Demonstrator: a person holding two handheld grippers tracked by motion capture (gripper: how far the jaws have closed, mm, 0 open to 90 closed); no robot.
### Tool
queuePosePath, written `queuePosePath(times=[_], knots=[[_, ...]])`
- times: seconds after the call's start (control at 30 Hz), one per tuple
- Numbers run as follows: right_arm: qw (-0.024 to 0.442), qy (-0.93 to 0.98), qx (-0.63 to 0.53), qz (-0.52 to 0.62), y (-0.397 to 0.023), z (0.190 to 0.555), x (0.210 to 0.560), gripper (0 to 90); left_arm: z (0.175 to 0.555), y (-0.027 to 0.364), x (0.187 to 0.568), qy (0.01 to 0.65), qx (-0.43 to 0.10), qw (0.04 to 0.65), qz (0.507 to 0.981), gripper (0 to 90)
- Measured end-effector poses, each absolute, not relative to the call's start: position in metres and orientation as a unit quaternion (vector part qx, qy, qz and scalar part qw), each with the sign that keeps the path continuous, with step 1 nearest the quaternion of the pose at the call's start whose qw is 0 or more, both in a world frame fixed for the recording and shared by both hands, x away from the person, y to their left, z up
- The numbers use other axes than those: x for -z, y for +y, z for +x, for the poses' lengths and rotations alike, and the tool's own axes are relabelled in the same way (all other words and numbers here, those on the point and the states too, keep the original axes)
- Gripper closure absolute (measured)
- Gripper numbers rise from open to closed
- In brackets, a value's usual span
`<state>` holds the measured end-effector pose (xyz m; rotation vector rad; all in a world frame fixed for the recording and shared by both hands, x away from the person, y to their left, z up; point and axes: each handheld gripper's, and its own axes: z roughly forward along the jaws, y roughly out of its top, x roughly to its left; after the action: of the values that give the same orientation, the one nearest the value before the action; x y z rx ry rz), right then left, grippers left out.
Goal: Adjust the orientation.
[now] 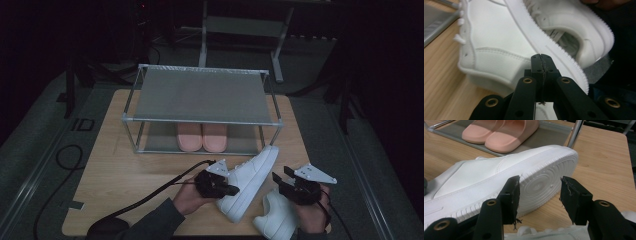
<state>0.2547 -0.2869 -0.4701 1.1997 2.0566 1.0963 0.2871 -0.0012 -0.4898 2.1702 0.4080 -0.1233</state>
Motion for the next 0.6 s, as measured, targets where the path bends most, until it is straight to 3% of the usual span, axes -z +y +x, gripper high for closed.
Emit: queuePosePath(times=[0.6], knots=[[0.264,0.748,-0.413,0.448,-0.284,0.258,0.467,52.7,0.283,-0.015,0.485,0.160,0.060,0.435,0.884,89.8]])
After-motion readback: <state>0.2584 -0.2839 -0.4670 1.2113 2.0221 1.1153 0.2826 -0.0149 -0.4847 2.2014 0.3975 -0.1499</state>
